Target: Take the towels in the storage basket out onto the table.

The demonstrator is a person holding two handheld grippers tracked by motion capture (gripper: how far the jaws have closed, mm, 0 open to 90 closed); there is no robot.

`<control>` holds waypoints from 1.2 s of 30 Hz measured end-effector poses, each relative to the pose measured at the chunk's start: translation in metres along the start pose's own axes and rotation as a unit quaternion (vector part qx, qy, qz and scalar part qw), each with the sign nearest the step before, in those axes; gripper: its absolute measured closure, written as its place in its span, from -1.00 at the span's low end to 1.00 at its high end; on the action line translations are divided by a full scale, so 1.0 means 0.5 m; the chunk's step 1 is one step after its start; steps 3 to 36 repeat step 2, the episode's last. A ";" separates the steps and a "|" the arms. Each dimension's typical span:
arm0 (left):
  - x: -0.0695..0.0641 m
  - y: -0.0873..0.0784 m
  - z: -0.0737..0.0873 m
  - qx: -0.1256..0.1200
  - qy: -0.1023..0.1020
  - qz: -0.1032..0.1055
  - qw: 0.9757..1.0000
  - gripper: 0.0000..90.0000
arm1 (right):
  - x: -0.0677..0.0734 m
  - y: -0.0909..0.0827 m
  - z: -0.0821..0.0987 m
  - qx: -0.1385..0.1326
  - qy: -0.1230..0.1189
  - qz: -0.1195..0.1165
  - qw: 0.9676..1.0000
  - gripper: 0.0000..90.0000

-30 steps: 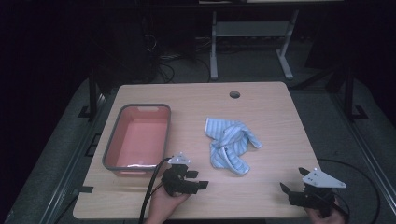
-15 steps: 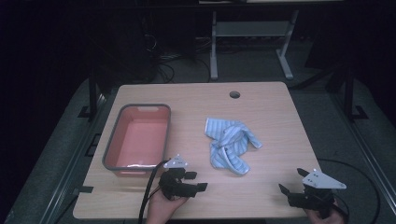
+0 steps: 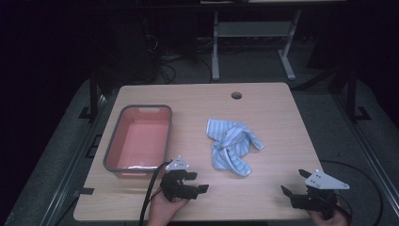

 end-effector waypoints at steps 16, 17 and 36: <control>-0.002 0.001 0.000 0.001 0.003 0.000 1.000 -0.32 | 0.001 0.000 -0.001 0.000 0.000 -0.001 1.000 -0.68; -0.002 0.001 0.000 0.001 0.003 0.000 1.000 -0.32 | 0.001 0.000 -0.001 0.000 0.000 -0.001 1.000 -0.68; -0.002 0.001 0.000 0.001 0.003 0.000 1.000 -0.32 | 0.001 0.000 -0.001 0.000 0.000 -0.001 1.000 -0.68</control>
Point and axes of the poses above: each handheld gripper's, and its own axes: y roughly forward along the jaws, z roughly out of its underside, x roughly to its left, the point moved 9 cm from there along y, roughly forward along the jaws, and after that the axes turned 12 degrees about -z, right-handed, at the moved point
